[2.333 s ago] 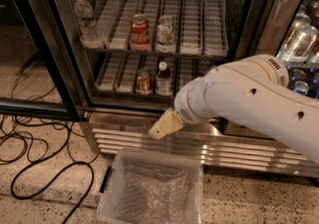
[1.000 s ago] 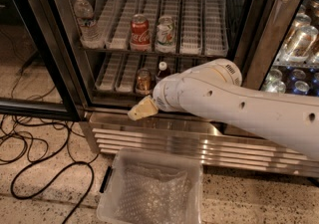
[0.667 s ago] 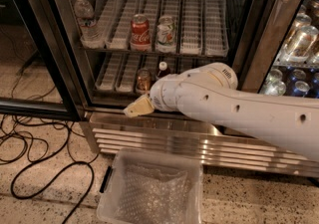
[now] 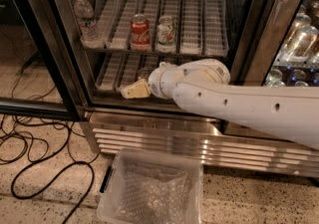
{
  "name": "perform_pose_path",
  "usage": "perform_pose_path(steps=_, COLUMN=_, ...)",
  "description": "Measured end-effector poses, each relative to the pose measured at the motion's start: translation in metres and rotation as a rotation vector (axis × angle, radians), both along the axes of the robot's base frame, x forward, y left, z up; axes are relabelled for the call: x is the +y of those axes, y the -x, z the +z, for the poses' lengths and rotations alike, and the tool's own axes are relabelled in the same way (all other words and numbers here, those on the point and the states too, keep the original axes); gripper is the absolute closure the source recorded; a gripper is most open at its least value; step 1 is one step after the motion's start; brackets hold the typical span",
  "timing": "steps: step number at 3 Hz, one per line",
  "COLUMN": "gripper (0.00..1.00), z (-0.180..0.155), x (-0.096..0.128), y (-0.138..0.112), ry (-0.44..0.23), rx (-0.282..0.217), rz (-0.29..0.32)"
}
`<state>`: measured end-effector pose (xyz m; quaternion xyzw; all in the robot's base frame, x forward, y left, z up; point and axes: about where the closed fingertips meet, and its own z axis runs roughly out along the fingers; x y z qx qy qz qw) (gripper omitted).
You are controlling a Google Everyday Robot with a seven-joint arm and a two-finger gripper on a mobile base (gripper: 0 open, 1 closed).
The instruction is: Pick water bottle from middle shelf of fridge
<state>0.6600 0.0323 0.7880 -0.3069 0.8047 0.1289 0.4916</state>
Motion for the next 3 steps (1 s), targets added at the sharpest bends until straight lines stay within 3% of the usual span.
perform_pose_path(steps=1, gripper=0.00, z=0.000, x=0.000, y=0.000, ry=0.000, rx=0.000, rz=0.000)
perform_pose_path(steps=2, gripper=0.00, z=0.005, x=0.006, y=-0.012, ry=-0.031, rx=-0.031, rz=0.006)
perform_pose_path(steps=3, gripper=0.00, z=0.017, x=0.020, y=-0.048, ry=-0.088, rx=-0.093, rz=0.009)
